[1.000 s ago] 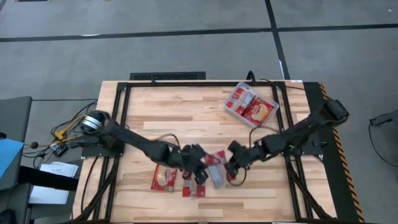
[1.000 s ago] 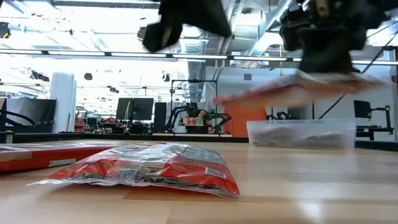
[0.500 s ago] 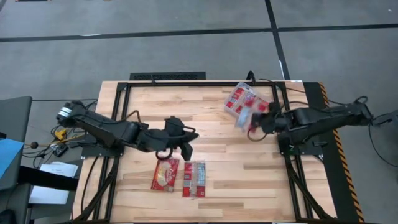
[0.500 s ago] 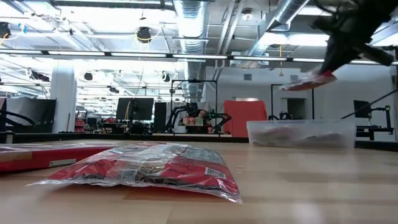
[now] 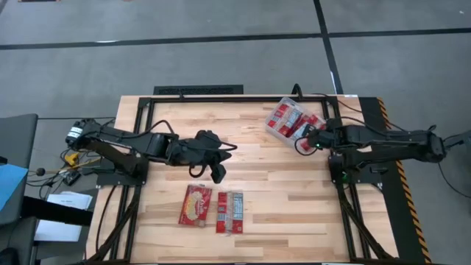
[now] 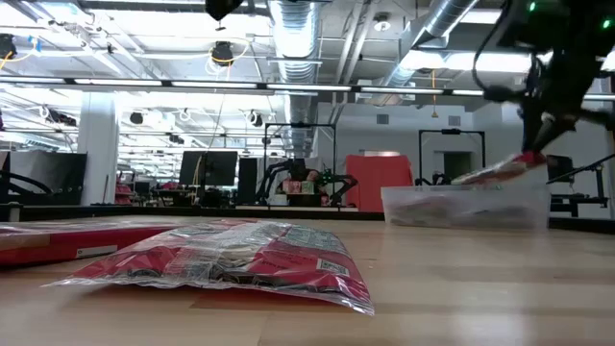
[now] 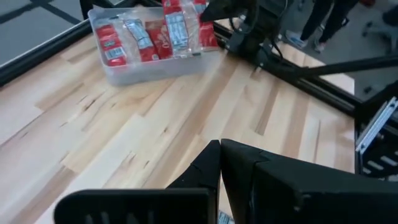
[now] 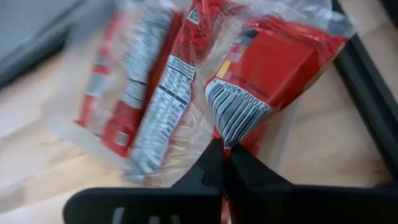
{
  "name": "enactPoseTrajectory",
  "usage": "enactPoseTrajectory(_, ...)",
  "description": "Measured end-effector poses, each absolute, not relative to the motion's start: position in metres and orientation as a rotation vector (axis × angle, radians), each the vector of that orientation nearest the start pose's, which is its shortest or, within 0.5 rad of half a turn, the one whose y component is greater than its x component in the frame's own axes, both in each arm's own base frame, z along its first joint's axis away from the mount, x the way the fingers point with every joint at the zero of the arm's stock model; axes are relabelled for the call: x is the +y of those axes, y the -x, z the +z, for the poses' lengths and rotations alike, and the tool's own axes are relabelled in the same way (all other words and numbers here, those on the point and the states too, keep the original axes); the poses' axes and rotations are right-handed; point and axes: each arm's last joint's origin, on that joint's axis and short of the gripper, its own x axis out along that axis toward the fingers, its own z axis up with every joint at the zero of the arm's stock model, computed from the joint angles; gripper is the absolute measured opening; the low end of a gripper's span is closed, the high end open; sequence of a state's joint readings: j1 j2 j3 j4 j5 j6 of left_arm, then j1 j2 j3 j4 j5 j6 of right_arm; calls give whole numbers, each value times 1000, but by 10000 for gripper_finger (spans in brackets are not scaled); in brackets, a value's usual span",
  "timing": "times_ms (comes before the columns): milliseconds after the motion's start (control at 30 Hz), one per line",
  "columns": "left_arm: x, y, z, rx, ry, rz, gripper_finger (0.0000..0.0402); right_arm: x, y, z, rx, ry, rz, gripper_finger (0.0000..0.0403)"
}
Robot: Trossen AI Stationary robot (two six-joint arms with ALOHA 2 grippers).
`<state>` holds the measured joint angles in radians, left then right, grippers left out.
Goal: Sort popcorn bags into baskets
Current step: Put the red popcorn bag into the transparent bin
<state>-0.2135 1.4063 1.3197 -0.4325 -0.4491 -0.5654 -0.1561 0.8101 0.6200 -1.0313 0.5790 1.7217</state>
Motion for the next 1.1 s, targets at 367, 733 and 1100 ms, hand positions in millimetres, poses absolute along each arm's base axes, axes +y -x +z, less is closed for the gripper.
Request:
enactPoseTrajectory(367,-44,-305,355,440,359,321,0,-57,-112,201,422,-1150,-1418,13)
enactPoseTrajectory(733,-44,-305,355,436,357,329,0,-78,-105,202,585,-1112,-1289,56)
enactPoseTrajectory(1100,-44,-305,355,440,366,327,18,-82,-102,212,524,-1089,-1313,179)
